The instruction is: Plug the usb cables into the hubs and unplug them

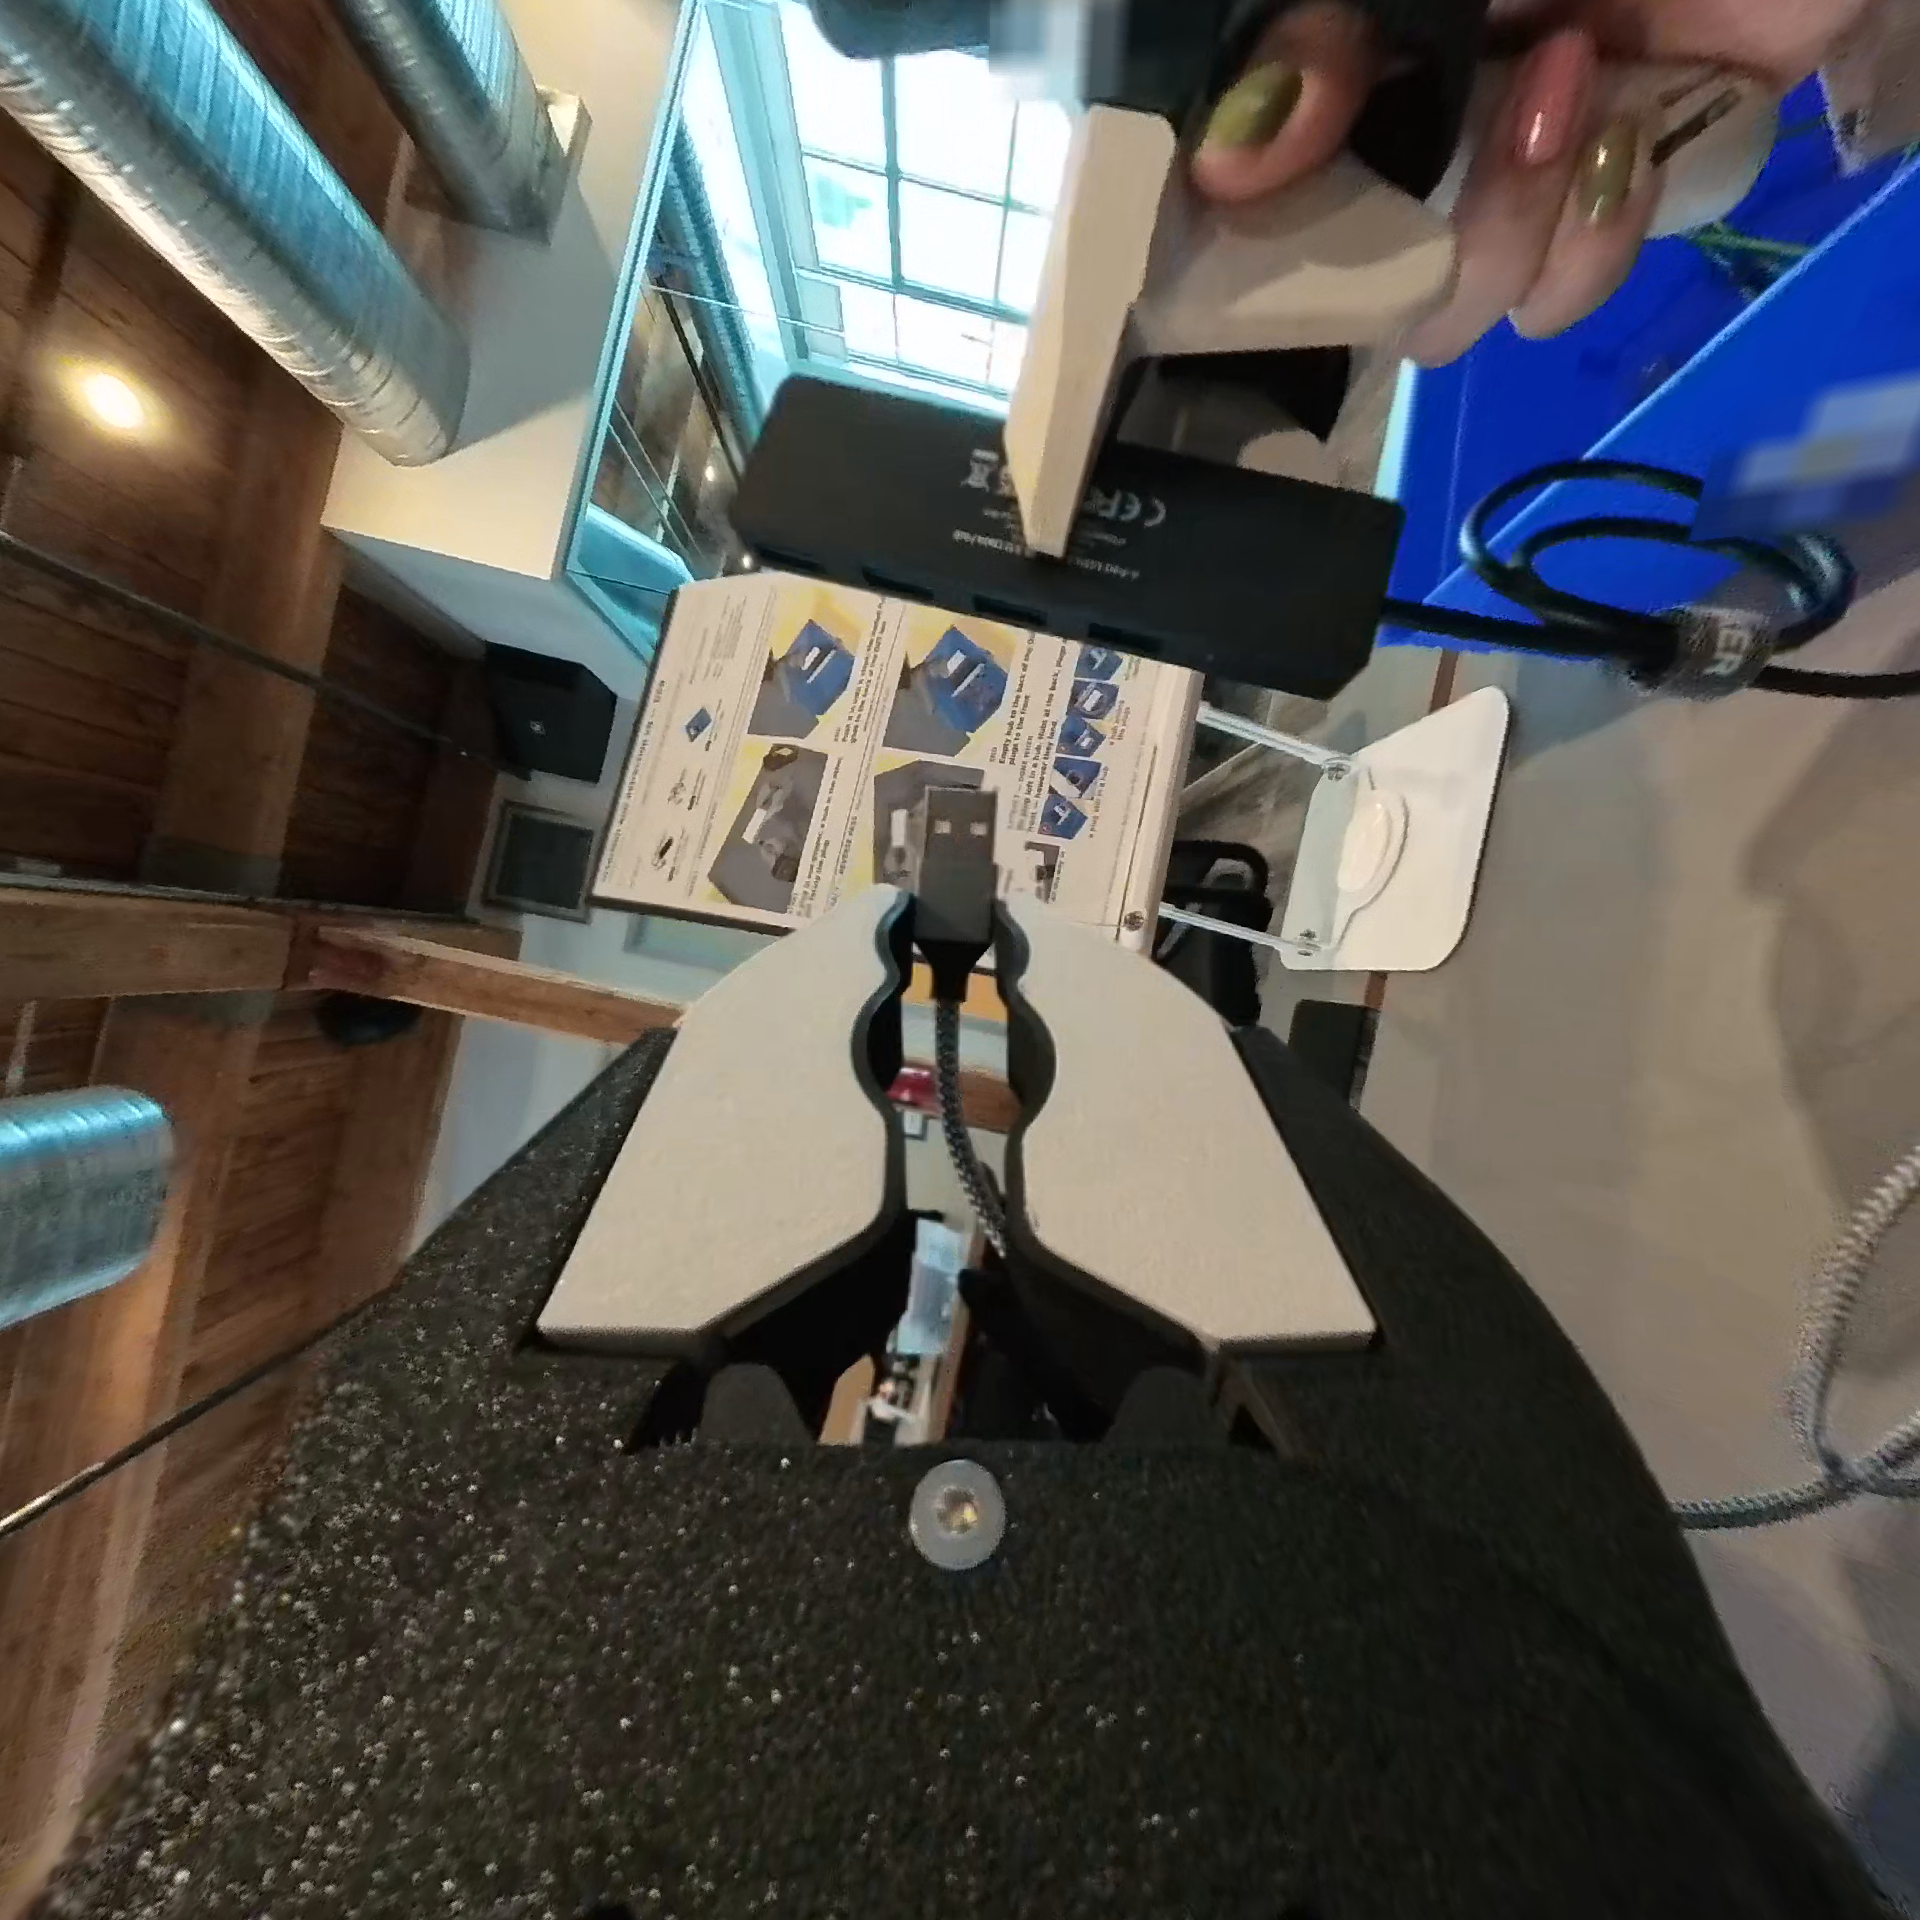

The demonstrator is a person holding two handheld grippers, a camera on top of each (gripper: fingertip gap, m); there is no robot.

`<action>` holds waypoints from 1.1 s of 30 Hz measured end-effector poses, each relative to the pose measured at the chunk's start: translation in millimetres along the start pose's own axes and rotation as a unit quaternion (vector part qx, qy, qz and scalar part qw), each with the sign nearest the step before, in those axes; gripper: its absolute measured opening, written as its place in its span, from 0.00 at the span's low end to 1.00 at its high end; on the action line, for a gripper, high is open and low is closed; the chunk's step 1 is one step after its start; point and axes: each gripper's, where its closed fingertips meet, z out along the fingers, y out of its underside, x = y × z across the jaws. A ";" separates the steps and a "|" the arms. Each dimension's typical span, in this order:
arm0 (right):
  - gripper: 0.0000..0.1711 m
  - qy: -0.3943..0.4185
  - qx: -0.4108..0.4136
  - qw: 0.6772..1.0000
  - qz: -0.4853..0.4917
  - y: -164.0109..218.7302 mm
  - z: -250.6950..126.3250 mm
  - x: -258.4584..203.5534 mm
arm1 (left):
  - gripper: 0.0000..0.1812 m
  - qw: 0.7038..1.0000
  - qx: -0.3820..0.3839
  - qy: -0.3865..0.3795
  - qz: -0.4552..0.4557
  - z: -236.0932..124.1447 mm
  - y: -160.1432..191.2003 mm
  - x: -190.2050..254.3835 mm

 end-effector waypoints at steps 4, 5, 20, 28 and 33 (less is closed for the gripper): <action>0.06 0.000 -0.003 1.000 -0.004 3.2 5.6 1.6 | 0.08 1.000 0.005 0.008 -0.012 -3.6 0.1 0.8; 0.06 0.000 -0.003 1.000 -0.005 3.7 6.7 2.0 | 0.08 1.000 0.002 0.010 -0.016 -3.8 1.0 0.8; 0.06 0.022 -0.010 1.000 -0.006 7.4 10.9 9.5 | 0.08 0.999 -0.024 0.032 -0.033 -1.4 8.9 7.9; 0.06 0.028 -0.018 0.999 -0.004 11.5 14.9 13.0 | 0.08 0.998 -0.029 0.036 -0.046 -0.8 11.2 7.6; 0.06 0.030 -0.017 0.999 -0.004 12.6 17.7 14.8 | 0.08 0.998 -0.030 0.030 -0.041 -0.5 10.8 6.1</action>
